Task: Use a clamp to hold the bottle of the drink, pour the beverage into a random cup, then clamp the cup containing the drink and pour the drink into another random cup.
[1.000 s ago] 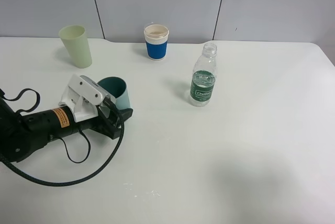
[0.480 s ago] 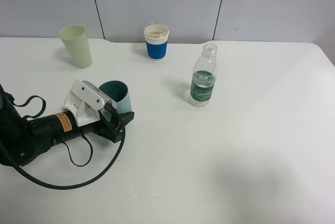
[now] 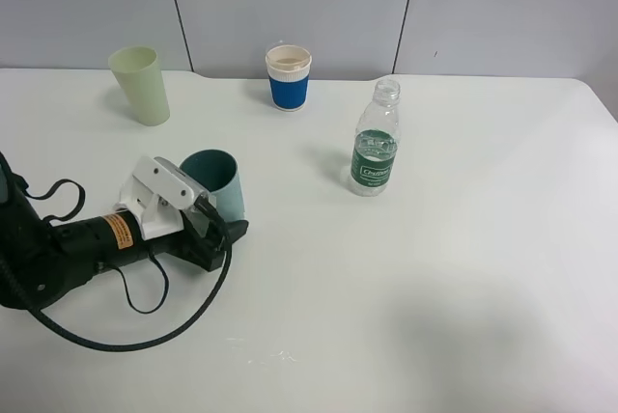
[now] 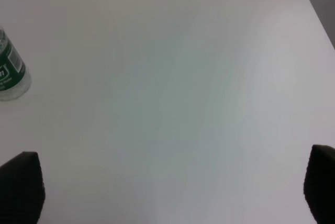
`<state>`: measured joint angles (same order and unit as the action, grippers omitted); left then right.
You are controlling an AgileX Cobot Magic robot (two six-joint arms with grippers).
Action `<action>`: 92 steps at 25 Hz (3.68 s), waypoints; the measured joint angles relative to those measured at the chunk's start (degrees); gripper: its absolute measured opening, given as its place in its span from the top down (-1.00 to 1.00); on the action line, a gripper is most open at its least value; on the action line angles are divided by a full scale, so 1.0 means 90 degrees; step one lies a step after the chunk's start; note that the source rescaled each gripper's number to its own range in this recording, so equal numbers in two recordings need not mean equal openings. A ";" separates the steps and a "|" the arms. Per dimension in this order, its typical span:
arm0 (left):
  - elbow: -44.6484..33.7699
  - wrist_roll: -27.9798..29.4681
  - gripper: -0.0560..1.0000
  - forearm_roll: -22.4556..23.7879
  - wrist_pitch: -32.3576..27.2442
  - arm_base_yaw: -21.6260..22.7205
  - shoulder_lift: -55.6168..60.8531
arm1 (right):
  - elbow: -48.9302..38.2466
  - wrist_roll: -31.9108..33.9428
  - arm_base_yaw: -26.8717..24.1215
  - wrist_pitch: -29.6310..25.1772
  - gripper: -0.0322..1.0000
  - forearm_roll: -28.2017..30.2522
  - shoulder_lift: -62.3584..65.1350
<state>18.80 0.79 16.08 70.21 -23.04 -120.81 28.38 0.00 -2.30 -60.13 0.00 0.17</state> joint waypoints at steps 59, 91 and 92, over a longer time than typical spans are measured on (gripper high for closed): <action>0.1191 0.0048 -0.61 -0.0950 -0.9276 0.0000 1.2161 | 0.0000 0.0000 0.0000 0.0000 -1.00 0.0000 0.0000; 0.2462 0.2210 -0.98 0.1231 -1.4774 0.1176 1.2321 | 0.0000 0.0000 0.0000 0.0000 -1.00 0.0000 0.0000; 0.2462 0.2168 -0.98 0.1077 -1.4683 0.1303 1.2355 | 0.0000 0.0000 0.0000 0.0000 -1.00 0.0000 0.0000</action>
<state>40.96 20.30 25.78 -61.94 -11.31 -9.61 28.38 0.00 -2.30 -60.13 0.00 0.17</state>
